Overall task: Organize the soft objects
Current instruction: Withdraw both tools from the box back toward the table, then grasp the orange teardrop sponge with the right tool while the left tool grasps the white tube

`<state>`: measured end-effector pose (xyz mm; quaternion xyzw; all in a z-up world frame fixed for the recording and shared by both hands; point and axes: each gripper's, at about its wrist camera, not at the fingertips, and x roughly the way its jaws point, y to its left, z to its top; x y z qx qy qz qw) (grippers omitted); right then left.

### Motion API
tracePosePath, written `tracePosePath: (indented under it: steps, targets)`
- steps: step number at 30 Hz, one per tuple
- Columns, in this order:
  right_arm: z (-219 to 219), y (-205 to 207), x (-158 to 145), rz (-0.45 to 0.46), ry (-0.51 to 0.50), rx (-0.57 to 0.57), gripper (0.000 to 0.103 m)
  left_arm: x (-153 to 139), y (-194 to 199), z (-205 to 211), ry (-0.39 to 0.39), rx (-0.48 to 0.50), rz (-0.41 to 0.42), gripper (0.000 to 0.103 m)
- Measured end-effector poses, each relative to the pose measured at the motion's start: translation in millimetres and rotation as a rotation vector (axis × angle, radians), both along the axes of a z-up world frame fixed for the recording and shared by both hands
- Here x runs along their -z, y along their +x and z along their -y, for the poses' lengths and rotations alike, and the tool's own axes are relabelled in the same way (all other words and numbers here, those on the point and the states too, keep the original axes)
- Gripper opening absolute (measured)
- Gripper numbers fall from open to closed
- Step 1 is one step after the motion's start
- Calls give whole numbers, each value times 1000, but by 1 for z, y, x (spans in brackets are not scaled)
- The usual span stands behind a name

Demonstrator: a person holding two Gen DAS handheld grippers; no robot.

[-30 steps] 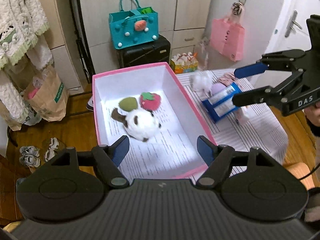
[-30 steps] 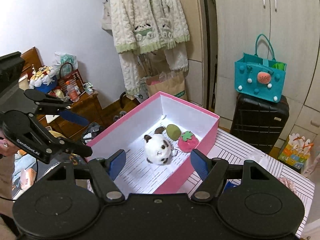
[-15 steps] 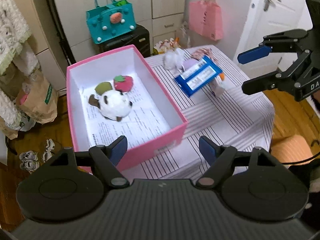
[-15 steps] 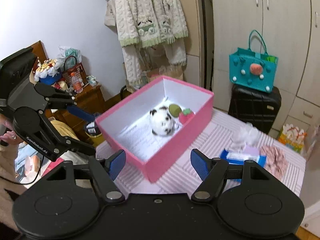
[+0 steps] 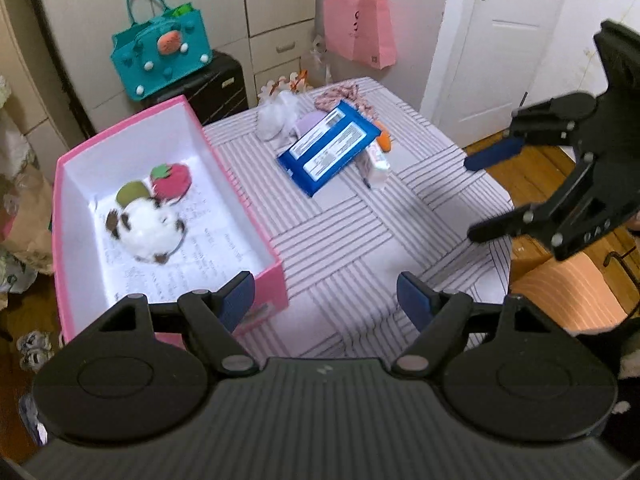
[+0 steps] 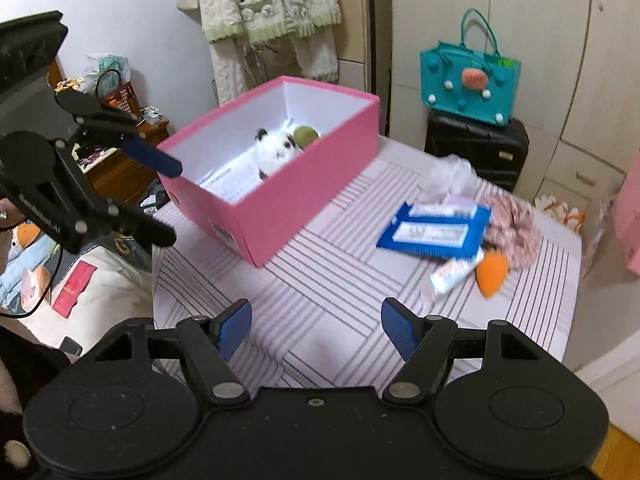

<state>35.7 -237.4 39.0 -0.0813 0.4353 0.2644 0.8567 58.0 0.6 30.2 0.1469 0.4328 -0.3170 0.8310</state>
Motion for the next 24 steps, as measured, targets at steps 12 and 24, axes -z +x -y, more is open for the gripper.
tracePosePath:
  steps: [12, 24]
  targets:
    - [43, 17, 48, 47, 25, 56, 76, 31, 10, 52, -78, 0, 93, 75]
    - [65, 50, 108, 156, 95, 174, 76, 80, 40, 102, -116, -85, 157, 73]
